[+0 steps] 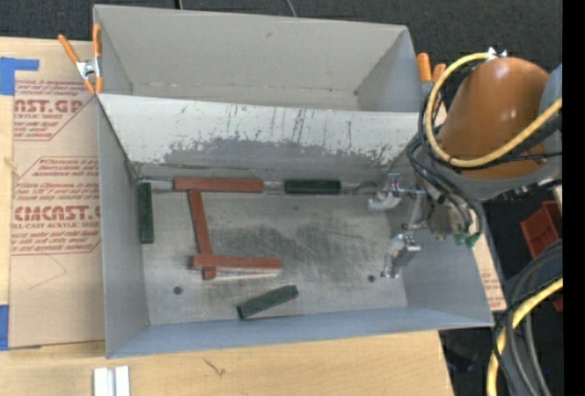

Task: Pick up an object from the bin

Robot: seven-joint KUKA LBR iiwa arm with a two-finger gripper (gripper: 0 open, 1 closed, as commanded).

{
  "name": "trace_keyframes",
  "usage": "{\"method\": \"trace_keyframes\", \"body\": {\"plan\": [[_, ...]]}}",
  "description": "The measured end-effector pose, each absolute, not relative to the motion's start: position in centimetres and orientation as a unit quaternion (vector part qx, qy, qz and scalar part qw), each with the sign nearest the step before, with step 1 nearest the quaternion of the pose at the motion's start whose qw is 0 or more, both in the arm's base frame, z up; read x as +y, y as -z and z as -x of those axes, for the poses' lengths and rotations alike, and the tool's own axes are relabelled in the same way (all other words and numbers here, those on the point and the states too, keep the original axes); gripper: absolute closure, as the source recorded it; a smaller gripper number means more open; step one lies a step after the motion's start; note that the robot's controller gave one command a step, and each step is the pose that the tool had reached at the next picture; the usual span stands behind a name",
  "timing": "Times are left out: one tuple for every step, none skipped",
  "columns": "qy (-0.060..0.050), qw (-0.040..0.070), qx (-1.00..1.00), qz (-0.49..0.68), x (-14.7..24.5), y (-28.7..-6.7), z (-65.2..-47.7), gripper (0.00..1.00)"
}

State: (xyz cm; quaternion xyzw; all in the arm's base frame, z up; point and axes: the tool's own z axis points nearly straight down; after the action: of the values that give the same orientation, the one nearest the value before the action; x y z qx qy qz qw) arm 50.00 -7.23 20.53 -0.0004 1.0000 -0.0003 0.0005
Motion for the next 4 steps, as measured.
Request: {"method": "trace_keyframes", "body": {"plan": [[0.0,0.0,1.0,0.0,-7.2,-20.5,-50.0,0.0],[0.001,0.005,1.0,0.02,-5.0,-16.2,-50.8,0.0],[0.0,-0.001,0.999,0.047,-4.4,-12.5,-51.4,0.0],[0.0,0.001,0.999,-0.054,-0.7,-9.6,-52.0,0.0]]}}
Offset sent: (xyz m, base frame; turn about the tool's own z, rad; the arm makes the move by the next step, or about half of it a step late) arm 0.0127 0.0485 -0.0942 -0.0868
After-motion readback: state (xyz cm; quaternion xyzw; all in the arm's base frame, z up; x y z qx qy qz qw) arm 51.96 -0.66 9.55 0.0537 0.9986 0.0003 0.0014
